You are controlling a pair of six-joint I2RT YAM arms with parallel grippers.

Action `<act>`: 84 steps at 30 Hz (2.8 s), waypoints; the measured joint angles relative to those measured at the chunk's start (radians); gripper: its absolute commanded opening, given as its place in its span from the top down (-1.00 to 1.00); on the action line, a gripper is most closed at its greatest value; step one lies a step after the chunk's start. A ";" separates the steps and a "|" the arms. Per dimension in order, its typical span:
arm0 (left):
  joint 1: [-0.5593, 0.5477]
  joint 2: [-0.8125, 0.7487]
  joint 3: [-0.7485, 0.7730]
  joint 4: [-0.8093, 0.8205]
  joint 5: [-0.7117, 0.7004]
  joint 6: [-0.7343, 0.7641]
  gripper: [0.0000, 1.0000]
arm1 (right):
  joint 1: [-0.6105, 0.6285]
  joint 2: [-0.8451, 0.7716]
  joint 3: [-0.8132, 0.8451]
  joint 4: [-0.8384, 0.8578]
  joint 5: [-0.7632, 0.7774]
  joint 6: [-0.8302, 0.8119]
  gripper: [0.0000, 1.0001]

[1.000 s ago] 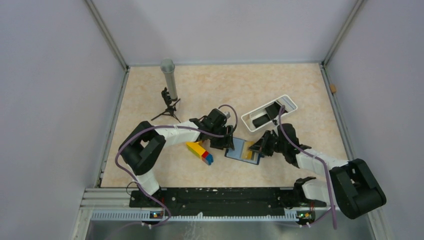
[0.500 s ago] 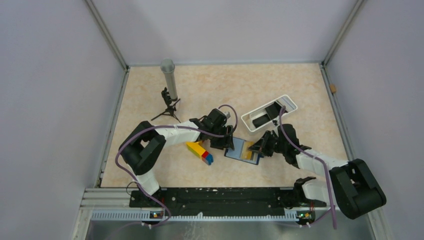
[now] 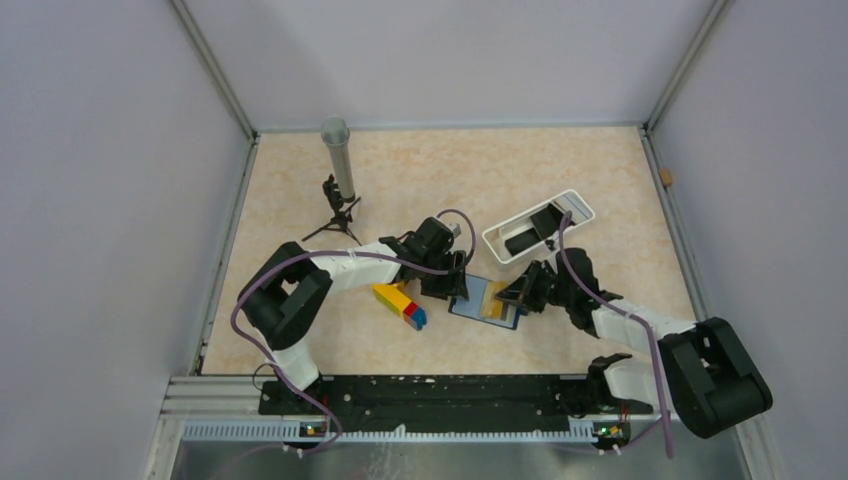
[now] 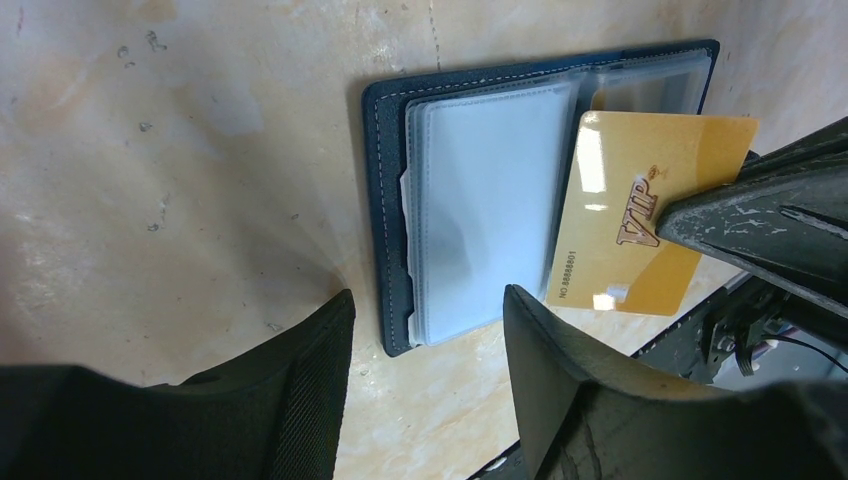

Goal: Put the credit cards into the card holder
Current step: Insert the credit card into the card holder.

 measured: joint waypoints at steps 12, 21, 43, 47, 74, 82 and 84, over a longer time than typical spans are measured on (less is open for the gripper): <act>0.000 0.003 0.002 0.002 0.003 0.000 -0.14 | 0.000 0.045 -0.025 0.038 0.001 0.008 1.00; 0.000 0.006 0.002 0.003 0.005 0.000 -0.10 | 0.000 0.081 -0.035 0.104 0.005 0.026 1.00; 0.003 0.024 0.020 -0.008 0.019 0.007 0.00 | 0.000 0.205 -0.048 0.276 0.009 0.051 1.00; 0.003 0.025 0.021 -0.010 0.019 0.007 0.00 | 0.000 0.224 -0.048 0.298 0.003 0.055 1.00; 0.006 0.031 0.029 -0.021 0.030 0.018 0.08 | 0.123 0.306 0.025 0.300 0.088 0.068 0.75; 0.010 0.031 0.016 0.008 0.054 -0.002 0.03 | 0.161 0.171 0.060 0.086 0.205 0.013 0.31; 0.010 0.030 0.014 0.013 0.060 -0.007 0.00 | 0.163 0.104 0.066 -0.006 0.247 -0.013 0.20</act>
